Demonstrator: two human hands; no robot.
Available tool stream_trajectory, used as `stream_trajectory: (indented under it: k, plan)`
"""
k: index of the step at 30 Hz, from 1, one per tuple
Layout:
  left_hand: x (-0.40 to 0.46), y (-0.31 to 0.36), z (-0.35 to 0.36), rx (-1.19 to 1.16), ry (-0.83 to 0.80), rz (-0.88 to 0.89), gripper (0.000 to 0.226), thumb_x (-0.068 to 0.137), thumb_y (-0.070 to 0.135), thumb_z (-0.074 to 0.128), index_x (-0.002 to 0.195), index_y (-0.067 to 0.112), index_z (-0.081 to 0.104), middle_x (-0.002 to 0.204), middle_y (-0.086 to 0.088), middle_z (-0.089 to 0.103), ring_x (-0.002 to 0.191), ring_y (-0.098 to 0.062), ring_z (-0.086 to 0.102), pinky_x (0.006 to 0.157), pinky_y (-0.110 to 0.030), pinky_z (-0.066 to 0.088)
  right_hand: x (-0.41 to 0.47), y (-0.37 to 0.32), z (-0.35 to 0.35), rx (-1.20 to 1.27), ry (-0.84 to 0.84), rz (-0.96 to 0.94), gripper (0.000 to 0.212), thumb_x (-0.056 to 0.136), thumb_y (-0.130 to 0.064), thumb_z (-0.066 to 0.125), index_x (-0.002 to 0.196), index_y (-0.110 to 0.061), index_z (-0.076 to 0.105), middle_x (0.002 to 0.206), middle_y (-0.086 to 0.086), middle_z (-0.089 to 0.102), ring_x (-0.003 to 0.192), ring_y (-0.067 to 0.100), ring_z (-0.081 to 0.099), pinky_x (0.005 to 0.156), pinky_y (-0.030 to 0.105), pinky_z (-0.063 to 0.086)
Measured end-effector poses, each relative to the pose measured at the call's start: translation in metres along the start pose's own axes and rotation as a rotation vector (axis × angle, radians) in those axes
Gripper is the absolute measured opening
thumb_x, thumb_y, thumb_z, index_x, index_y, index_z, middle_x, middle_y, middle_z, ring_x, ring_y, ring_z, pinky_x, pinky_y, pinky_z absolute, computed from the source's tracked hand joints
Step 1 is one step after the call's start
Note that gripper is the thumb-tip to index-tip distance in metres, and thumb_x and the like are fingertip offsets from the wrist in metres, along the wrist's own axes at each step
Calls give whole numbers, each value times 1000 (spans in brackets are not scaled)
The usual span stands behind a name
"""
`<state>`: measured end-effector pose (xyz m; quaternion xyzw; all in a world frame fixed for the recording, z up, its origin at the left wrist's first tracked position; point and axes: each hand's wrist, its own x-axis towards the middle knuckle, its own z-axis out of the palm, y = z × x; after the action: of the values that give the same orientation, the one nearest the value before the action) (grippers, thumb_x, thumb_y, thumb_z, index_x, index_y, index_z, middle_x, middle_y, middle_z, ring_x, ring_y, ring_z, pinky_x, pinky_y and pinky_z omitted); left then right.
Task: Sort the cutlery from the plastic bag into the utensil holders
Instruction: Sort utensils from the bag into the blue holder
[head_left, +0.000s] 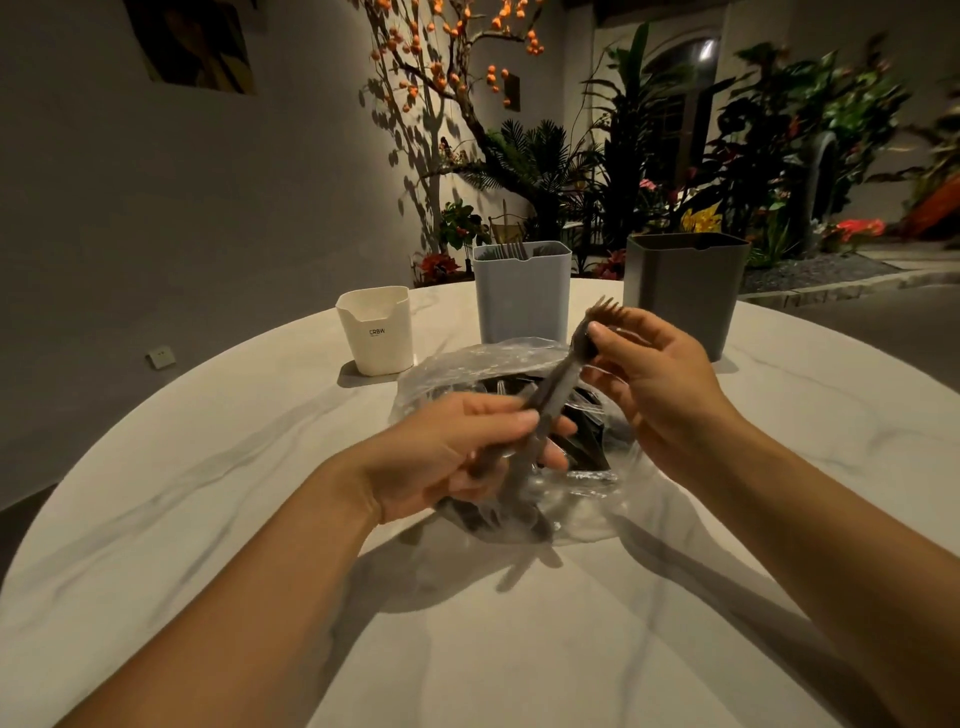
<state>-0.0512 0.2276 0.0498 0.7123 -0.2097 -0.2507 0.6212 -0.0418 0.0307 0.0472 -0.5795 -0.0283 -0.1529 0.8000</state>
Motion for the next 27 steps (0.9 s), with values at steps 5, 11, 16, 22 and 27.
stream_trajectory:
  k: [5,11,16,22,27]
  plan:
    - [12,4,20,198,235,81,32,97,40,53,103,18,75,90,3,77,77,-3,73,73,-24,53,2,-2,9,-180,-77,-105,23,94,-4,63,109,-22,64,107,7,69,96,21,71,70,29,60]
    - [18,15,13,133,335,170,20,99,28,56,103,18,73,89,-1,77,82,-11,73,75,-23,55,11,-24,21,-365,-229,-273,32,94,0,61,115,-23,65,108,9,69,98,21,71,77,37,62]
    - [23,37,7,167,356,209,27,105,26,47,104,14,71,81,1,74,68,-1,67,57,-10,45,25,-51,32,-437,-264,-328,35,93,3,61,112,-27,64,106,8,68,94,19,72,74,29,61]
    - [36,73,-7,184,357,280,29,107,26,44,101,13,69,76,1,70,64,-15,55,54,-18,37,49,-90,42,-416,-363,-302,43,92,10,57,122,-21,60,107,3,68,93,11,72,70,22,58]
    - [55,94,-17,201,409,288,31,106,31,46,101,14,70,83,-2,73,46,-1,48,45,-16,33,72,-106,48,-520,-326,-379,43,91,11,58,123,-17,61,108,6,66,92,15,72,70,24,59]
